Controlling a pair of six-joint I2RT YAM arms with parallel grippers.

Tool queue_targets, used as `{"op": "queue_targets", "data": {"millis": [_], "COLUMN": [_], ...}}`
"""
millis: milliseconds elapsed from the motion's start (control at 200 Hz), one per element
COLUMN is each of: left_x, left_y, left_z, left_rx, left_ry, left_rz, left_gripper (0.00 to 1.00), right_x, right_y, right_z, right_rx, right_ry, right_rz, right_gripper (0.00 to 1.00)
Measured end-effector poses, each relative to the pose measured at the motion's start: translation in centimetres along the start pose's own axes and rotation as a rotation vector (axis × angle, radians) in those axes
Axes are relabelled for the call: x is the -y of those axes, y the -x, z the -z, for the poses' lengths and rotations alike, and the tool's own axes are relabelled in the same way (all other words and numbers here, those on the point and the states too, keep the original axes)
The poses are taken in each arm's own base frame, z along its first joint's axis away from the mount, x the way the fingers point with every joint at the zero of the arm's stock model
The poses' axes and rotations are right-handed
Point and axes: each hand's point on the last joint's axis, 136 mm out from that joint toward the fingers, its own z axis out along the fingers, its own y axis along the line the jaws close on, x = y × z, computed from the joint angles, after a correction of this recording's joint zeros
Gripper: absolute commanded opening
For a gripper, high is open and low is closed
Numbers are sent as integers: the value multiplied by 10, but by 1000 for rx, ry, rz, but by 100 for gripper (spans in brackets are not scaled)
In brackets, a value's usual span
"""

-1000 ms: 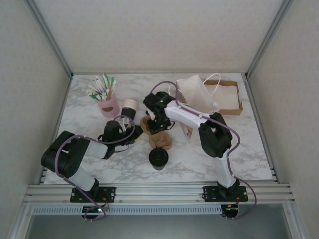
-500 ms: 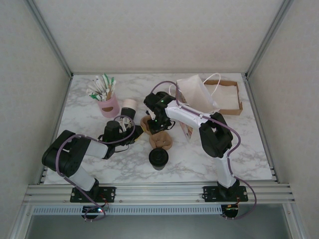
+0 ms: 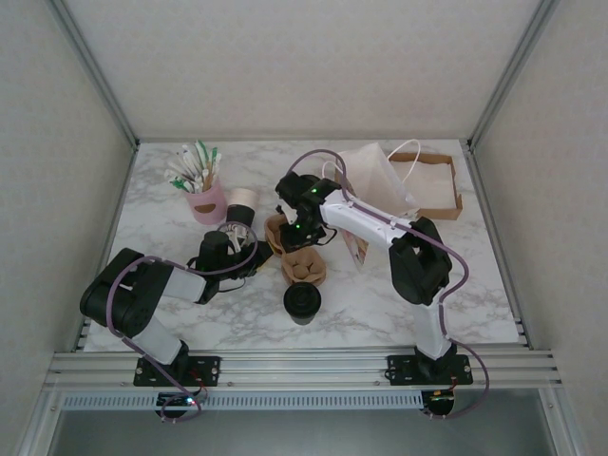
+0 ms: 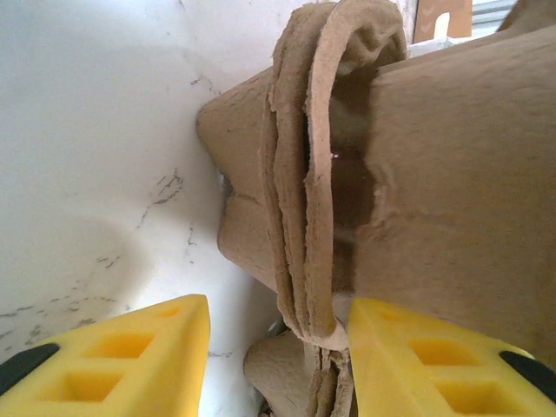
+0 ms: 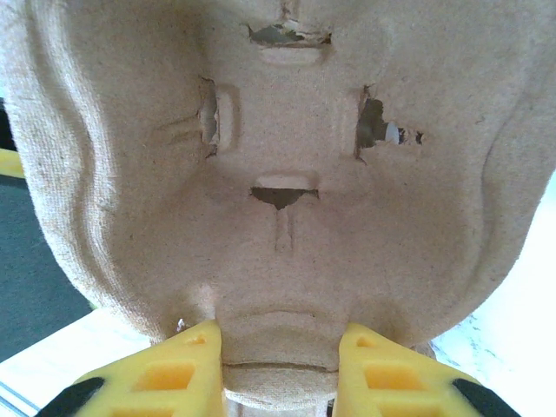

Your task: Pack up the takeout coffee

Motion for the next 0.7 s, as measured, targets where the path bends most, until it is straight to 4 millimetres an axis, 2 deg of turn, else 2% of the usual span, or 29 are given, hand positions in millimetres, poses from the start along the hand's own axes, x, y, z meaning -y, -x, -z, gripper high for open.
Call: {"op": "queue_targets", "data": {"millis": [220,381,556,701], "left_x": [-2,13,39,60], "left_y": [-2,4,15,22], "left_z": [1,6,13,24], "left_rx": [-8,5,38,73], "left_ry": [14,-3,-40,-61], "left_rz": [3,-22,-64,-106], "left_gripper": [48,53,61,72], "right_x": [0,-1,-5,-10], "right_y": [0,1,10,16], "right_z": [1,9,35,62], "right_rx": [2,7,69,131], "right_ry": [-2,-4,-9,1], "right_rz": [1,2,12,22], "right_gripper": [28,28,29,29]}}
